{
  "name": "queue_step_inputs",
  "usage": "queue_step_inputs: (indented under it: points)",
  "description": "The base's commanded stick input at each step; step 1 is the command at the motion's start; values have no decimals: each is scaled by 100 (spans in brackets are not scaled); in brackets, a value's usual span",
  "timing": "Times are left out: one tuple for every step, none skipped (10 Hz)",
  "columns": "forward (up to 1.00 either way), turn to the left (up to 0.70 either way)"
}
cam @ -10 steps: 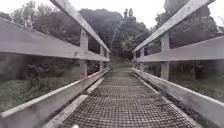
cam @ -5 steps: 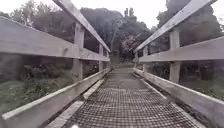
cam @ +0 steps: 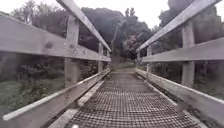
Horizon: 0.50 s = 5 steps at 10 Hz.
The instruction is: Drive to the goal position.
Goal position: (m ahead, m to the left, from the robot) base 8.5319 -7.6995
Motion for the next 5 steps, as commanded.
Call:
queue_step_inputs:
  points:
    - [60, 0]
    - [60, 0]
    - [60, 0]
    - [60, -2]
    - [60, -11]
